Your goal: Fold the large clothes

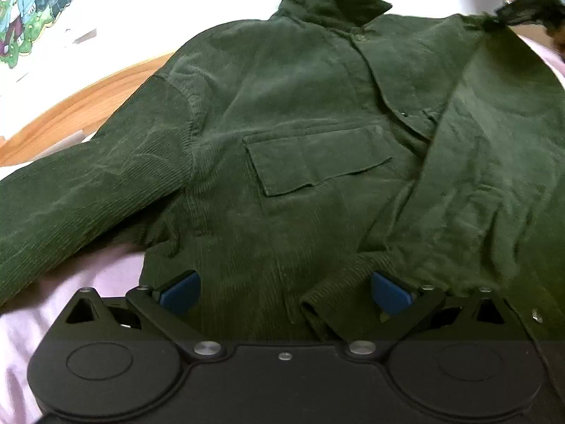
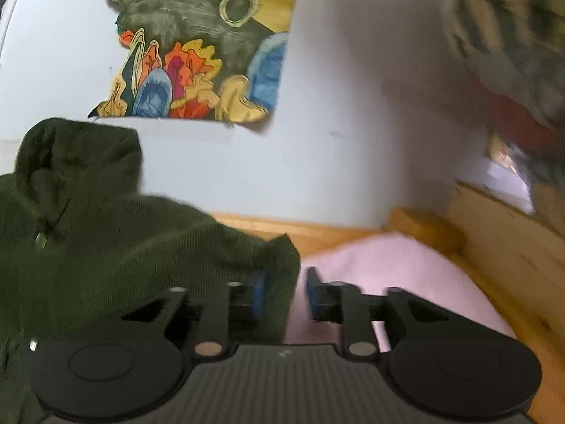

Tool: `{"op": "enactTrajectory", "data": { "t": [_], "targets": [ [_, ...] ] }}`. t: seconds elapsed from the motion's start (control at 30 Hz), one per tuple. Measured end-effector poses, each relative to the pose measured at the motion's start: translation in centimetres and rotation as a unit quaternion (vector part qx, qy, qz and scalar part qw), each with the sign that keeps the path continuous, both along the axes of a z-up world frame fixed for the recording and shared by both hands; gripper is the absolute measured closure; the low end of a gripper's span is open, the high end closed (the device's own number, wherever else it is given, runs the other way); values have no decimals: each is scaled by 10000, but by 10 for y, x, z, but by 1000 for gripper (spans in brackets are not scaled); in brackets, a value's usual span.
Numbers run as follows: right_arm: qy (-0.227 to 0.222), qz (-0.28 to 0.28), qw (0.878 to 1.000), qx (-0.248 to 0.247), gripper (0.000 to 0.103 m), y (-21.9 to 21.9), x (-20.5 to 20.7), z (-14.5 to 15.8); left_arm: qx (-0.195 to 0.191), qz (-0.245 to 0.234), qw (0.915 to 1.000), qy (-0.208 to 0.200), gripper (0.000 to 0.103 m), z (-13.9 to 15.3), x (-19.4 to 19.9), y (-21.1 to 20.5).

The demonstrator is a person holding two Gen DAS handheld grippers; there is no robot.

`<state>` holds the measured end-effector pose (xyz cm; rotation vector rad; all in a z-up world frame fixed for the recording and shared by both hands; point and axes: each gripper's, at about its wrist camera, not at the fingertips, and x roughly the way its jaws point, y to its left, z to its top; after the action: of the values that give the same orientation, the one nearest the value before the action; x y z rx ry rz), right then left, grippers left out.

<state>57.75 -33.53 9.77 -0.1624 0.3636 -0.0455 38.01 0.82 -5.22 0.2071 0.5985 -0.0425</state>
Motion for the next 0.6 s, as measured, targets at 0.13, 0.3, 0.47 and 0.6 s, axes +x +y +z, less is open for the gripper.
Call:
{"op": "enactTrajectory", "data": {
  "t": [0.13, 0.3, 0.47, 0.6],
  "targets": [
    [216, 344, 9925, -1154, 49, 4, -63, -17, -260, 13, 9997, 34, 0, -3, 0, 8],
    [547, 1131, 9370, -3258, 49, 16, -129, -51, -602, 58, 9981, 130, 0, -6, 3, 18],
    [579, 1789, 8783, -4396, 49, 38, -145, -83, -481, 53, 9988, 70, 0, -7, 1, 15],
    [314, 1984, 8290, -5220, 45, 60, -137, -115, -485, 81, 9988, 91, 0, -5, 0, 16]
  ]
}}
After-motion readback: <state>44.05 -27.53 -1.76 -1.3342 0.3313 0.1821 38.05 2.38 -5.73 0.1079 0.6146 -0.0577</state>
